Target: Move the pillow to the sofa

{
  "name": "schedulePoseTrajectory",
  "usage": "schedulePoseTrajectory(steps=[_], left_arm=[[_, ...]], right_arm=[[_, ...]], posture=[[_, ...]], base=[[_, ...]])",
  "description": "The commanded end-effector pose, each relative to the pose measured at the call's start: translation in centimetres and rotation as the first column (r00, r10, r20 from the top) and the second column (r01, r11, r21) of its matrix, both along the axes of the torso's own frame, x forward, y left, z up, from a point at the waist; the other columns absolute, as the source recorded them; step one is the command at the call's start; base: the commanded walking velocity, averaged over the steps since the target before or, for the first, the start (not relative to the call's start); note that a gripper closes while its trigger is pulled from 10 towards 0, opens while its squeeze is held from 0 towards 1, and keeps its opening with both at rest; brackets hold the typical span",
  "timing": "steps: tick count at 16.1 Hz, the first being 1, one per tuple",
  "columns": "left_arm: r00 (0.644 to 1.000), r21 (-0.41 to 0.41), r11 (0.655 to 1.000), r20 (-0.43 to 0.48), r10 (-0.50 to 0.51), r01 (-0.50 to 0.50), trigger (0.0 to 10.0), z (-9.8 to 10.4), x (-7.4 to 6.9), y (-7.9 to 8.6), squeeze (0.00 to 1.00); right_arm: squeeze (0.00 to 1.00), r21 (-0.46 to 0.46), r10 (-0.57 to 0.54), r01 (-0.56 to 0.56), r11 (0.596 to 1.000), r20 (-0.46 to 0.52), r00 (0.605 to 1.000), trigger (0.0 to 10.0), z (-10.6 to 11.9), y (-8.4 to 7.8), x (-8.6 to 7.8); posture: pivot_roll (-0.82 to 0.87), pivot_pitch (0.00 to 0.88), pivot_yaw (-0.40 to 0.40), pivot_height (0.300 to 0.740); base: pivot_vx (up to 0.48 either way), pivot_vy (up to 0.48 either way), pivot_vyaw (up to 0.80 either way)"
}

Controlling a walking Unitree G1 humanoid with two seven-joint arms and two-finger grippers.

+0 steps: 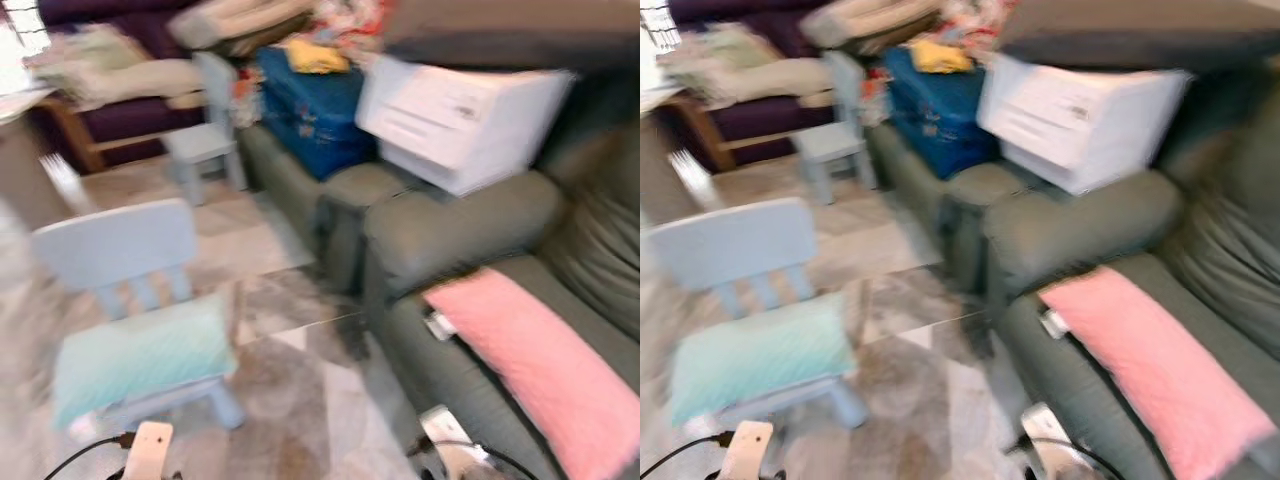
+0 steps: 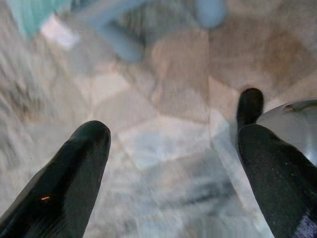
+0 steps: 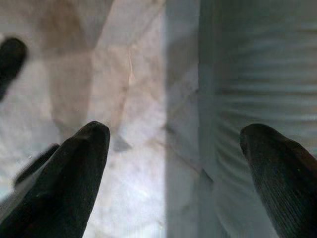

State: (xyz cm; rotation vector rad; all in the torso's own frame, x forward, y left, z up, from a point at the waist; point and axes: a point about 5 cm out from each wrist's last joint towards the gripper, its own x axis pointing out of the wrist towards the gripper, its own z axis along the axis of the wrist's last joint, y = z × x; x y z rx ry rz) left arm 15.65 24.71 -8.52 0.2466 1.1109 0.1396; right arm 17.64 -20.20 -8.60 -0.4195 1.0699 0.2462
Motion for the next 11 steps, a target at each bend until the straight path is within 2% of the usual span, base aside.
schedulePoseTrajectory(steps=[1, 4, 7, 11], left_arm=[[1.0, 0.006, 1.0, 0.001, -0.005, 0.005, 10.0, 0.1, 0.2, 0.2, 0.0], [1.0, -0.007, 1.0, 0.01, -0.014, 0.014, 10.0, 0.1, 1.1, -1.2, 0.0], [1.0, -0.024, 1.0, 0.007, -0.011, 0.011, 10.0, -0.1, 1.4, -2.7, 0.0], [1.0, -0.02, 1.0, 0.002, -0.021, 0.021, 10.0, -0.1, 1.4, -2.8, 0.0]], right_arm=[[0.0, 0.014, 0.02, -0.021, 1.0, 0.026, 0.999, 10.0, 0.3, 0.8, 1.0], [0.0, 0.014, 0.023, -0.023, 1.0, 0.025, 0.999, 10.0, 0.3, 0.9, 1.0], [0.0, 0.012, 0.028, -0.028, 1.0, 0.024, 0.999, 10.0, 0.3, 1.0, 1.0], [0.0, 0.008, 0.041, -0.042, 0.999, 0.022, 0.999, 10.0, 0.3, 1.1, 1.0]], posture=[[0.11, 0.0, -0.028, 0.74], [0.11, 0.0, -0.028, 0.74], [0.11, 0.0, -0.027, 0.74], [0.11, 0.0, -0.027, 0.74]], base=[[0.0, 0.0, 0.68], [0.0, 0.0, 0.67], [0.0, 0.0, 0.66], [0.0, 0.0, 0.64]])
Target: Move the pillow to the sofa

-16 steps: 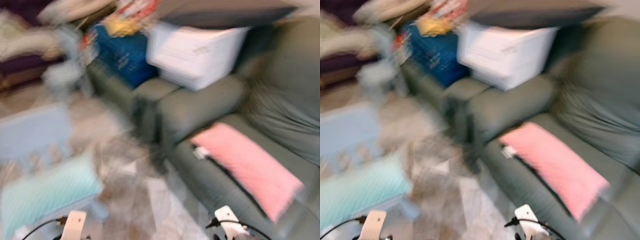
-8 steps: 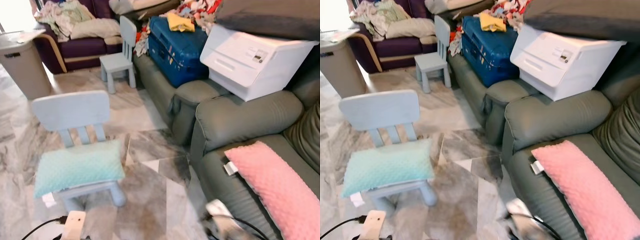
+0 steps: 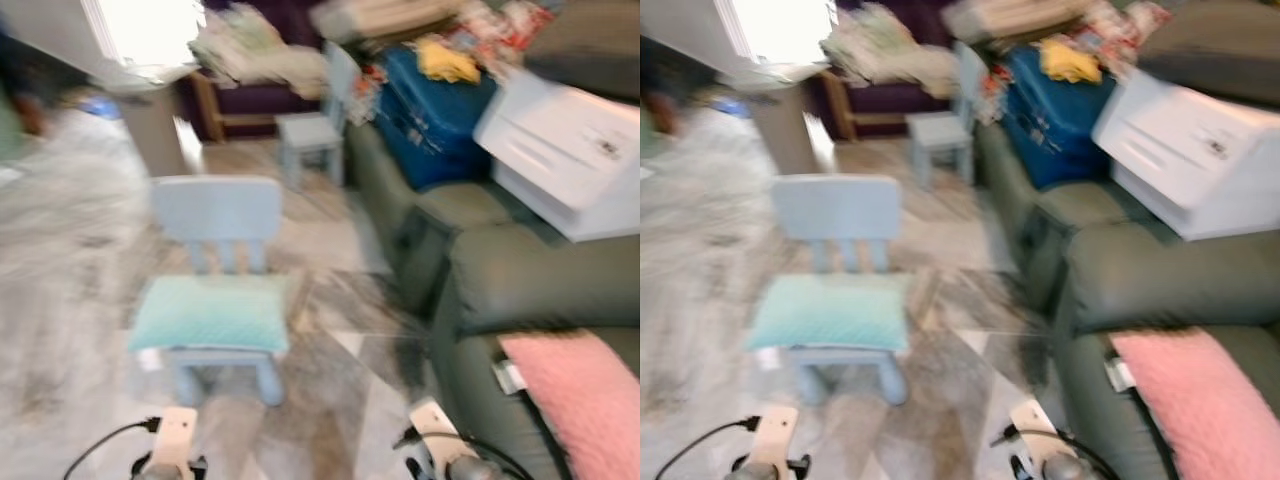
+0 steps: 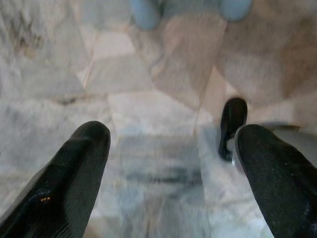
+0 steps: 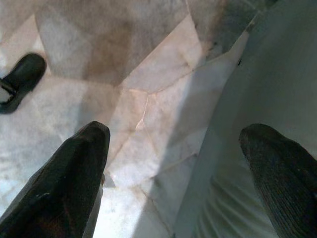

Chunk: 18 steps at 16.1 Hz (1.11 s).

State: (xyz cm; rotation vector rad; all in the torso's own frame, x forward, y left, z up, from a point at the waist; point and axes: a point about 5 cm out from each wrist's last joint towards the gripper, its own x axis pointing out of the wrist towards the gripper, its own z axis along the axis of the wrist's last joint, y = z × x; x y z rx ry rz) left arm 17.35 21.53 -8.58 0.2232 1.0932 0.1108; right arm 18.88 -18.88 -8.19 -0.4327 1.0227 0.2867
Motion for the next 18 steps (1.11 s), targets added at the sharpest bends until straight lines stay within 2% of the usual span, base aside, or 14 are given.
schedulePoseTrajectory(steps=[1, 2, 4, 10, 13, 18], left_arm=[[1.0, 0.018, 1.0, -0.018, -0.004, 0.004, 10.0, -0.1, -0.5, 0.8, 0.0], [1.0, 0.022, 1.0, -0.021, -0.002, 0.002, 10.0, -0.1, -0.7, 1.2, 0.0], [0.999, 0.041, 0.999, -0.033, 0.012, -0.01, 10.0, 0.1, -1.5, 3.2, 0.0], [0.999, 0.05, 0.999, -0.04, 0.021, -0.019, 10.0, 0.3, -2.1, 4.6, 0.0], [0.999, 0.047, 0.999, -0.039, 0.02, -0.018, 10.0, 0.3, -2.2, 4.5, 0.0], [0.999, 0.03, 1.0, -0.032, 0.007, -0.006, 10.0, -0.1, -1.6, 2.5, 0.0]], right_arm=[[0.0, -0.01, 0.003, -0.003, 1.0, -0.014, 1.0, 10.0, -0.1, -0.2, -0.2], [0.0, -0.011, 0.005, -0.005, 1.0, -0.013, 1.0, 10.0, -0.1, -0.2, -0.2], [0.0, -0.01, 0.006, -0.006, 1.0, -0.015, 1.0, 10.0, -0.1, -0.2, -0.2], [0.0, -0.007, 0.006, -0.006, 1.0, -0.017, 1.0, 10.0, -0.1, -0.1, -0.2], [0.0, -0.005, 0.003, -0.003, 1.0, -0.016, 1.0, 10.0, -0.1, -0.1, -0.2], [0.0, -0.003, -0.002, 0.002, 1.0, -0.013, 1.0, 10.0, -0.1, 0.0, -0.1]], posture=[[0.11, 0.0, -0.028, 0.74], [0.11, 0.0, -0.028, 0.74], [0.12, 0.0, -0.028, 0.74], [0.12, 0.0, -0.026, 0.74], [0.12, 0.0, -0.024, 0.74], [0.12, 0.0, -0.023, 0.74]], base=[[0.0, 0.0, 0.4], [0.0, 0.0, 0.0], [0.0, 0.0, 0.0], [0.0, 0.418, 0.0], [0.0, 0.464, 0.0], [0.0, 0.462, 0.0]])
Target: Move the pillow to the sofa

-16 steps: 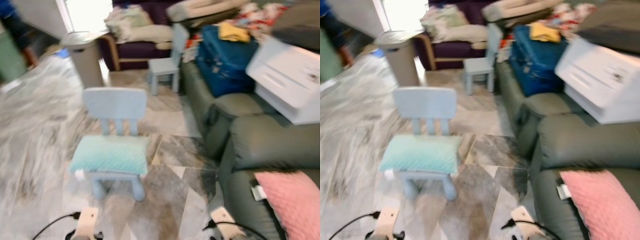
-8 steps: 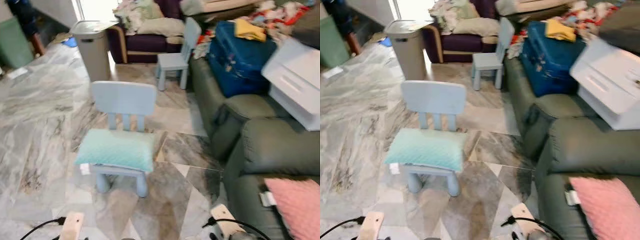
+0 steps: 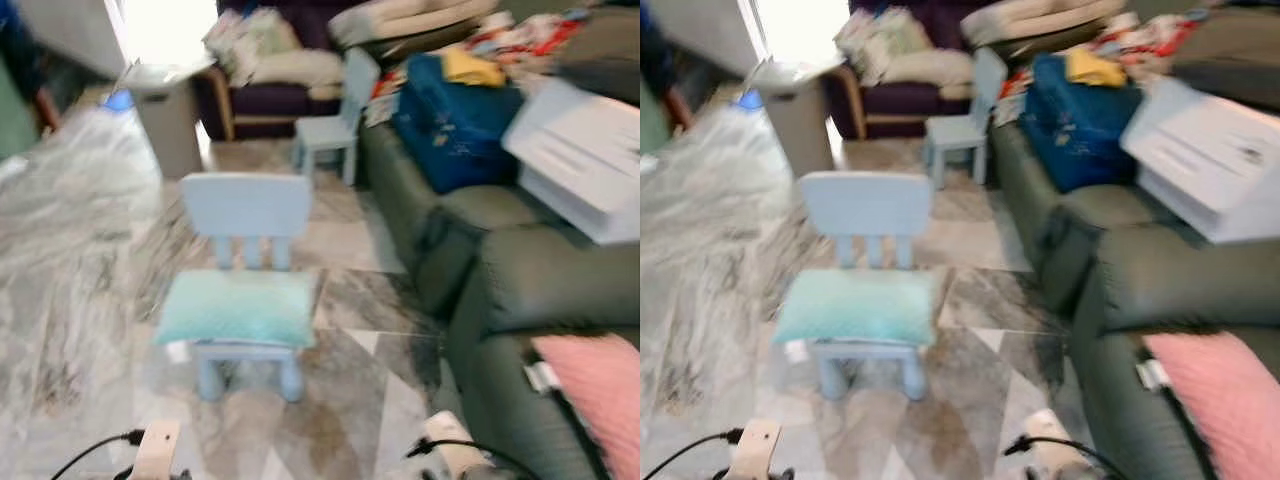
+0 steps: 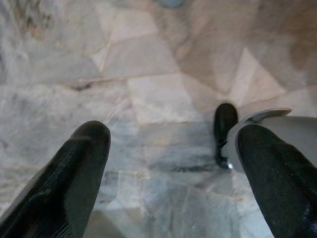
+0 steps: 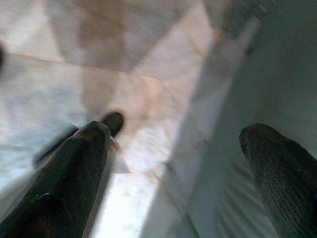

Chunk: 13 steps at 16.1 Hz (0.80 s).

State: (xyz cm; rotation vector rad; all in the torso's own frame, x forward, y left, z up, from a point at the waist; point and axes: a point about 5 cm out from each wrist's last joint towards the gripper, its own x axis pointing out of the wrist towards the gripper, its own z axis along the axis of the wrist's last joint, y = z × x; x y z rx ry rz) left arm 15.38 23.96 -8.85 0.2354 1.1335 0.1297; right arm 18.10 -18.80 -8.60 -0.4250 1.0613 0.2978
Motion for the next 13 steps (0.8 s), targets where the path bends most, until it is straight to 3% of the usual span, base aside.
schedulePoseTrajectory(steps=[1, 9, 13], left_arm=[[1.0, 0.007, 1.0, 0.009, -0.01, 0.01, 10.0, 0.1, 0.6, -0.5, 0.0], [0.999, -0.011, 0.999, 0.013, -0.031, 0.031, 10.0, -0.3, 1.2, -3.5, 0.0], [0.998, -0.027, 0.998, 0.043, -0.05, 0.052, 10.0, 0.1, 2.6, -5.2, 0.0]], right_arm=[[0.0, -0.005, -0.001, 0.002, 1.0, 0.027, 1.0, 10.0, 0.4, -0.1, 0.7], [0.0, -0.001, -0.007, 0.007, 1.0, 0.029, 1.0, 10.0, 0.4, 0.0, 0.7], [0.0, -0.002, -0.007, 0.007, 1.0, 0.03, 1.0, 10.0, 0.4, 0.0, 0.7]], posture=[[0.12, 0.0, -0.023, 0.74], [0.12, 0.0, -0.017, 0.74], [0.12, 0.0, -0.017, 0.74]], base=[[0.0, 0.461, 0.0], [0.0, 0.459, 0.0], [0.0, 0.0, 0.0]])
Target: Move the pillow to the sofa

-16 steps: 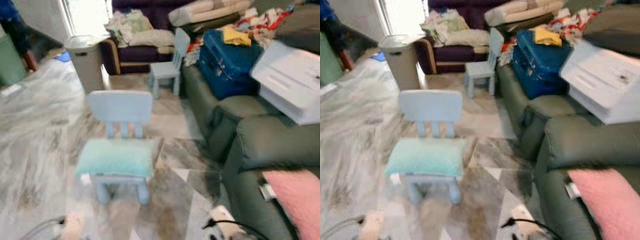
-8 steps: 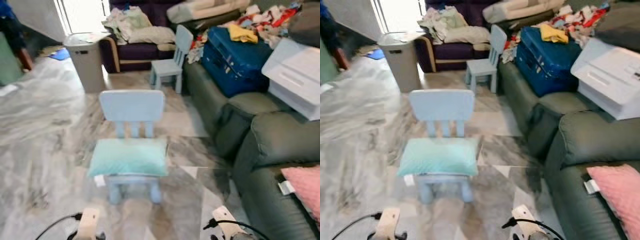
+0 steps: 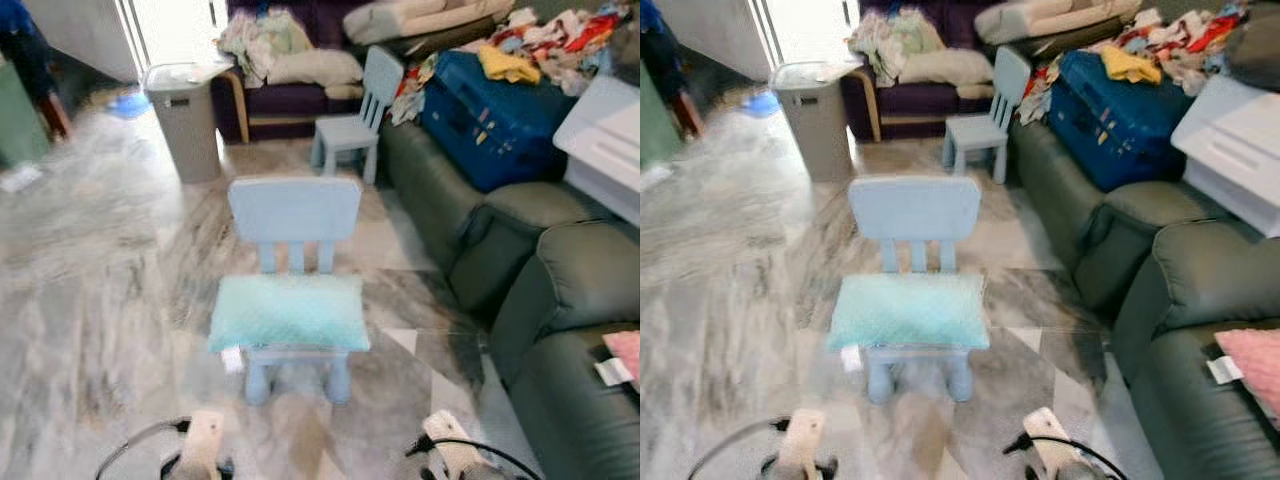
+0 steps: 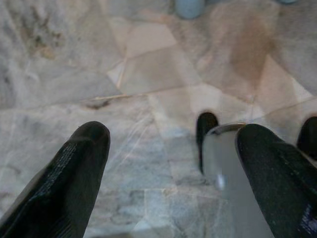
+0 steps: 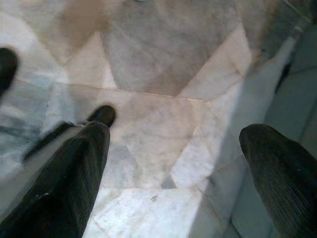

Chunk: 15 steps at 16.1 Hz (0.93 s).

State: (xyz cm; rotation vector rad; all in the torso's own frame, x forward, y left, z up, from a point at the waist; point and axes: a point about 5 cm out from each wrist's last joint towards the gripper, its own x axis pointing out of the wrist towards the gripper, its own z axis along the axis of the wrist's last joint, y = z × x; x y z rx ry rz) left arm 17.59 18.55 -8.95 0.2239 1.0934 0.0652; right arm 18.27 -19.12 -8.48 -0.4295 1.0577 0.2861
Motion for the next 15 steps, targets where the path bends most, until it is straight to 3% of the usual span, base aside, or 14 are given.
schedulePoseTrajectory(steps=[1, 6, 12, 15], left_arm=[[1.0, 0.009, 1.0, 0.01, -0.002, 0.002, 10.0, 0.3, 0.6, 0.0, 0.0], [1.0, 0.012, 1.0, -0.002, 0.011, -0.01, 10.0, 0.1, -0.2, 1.2, 0.0], [1.0, -0.003, 1.0, -0.006, 0.018, -0.018, 10.0, 0.0, -0.3, 1.2, 0.0], [1.0, -0.012, 1.0, -0.007, 0.019, -0.019, 10.0, 0.0, -0.4, 1.2, 0.0]], right_arm=[[0.0, 0.005, 0.001, -0.001, 1.0, 0.023, 1.0, 10.0, 0.2, 0.3, 0.6], [0.0, 0.001, 0.009, -0.009, 1.0, 0.024, 1.0, 10.0, 0.3, 0.3, 0.6], [0.0, 0.001, 0.013, -0.013, 1.0, 0.023, 1.0, 10.0, 0.3, 0.3, 0.6], [0.0, -0.005, 0.028, -0.028, 1.0, 0.021, 0.999, 10.0, 0.3, 0.3, 0.6]], posture=[[0.12, 0.0, -0.017, 0.74], [0.11, 0.0, -0.018, 0.74], [0.11, 0.0, -0.018, 0.74], [0.12, 0.0, -0.02, 0.74]], base=[[0.0, 0.0, 0.0], [0.0, 0.0, 0.0], [0.0, 0.0, 0.68], [0.0, 0.0, 0.22]])
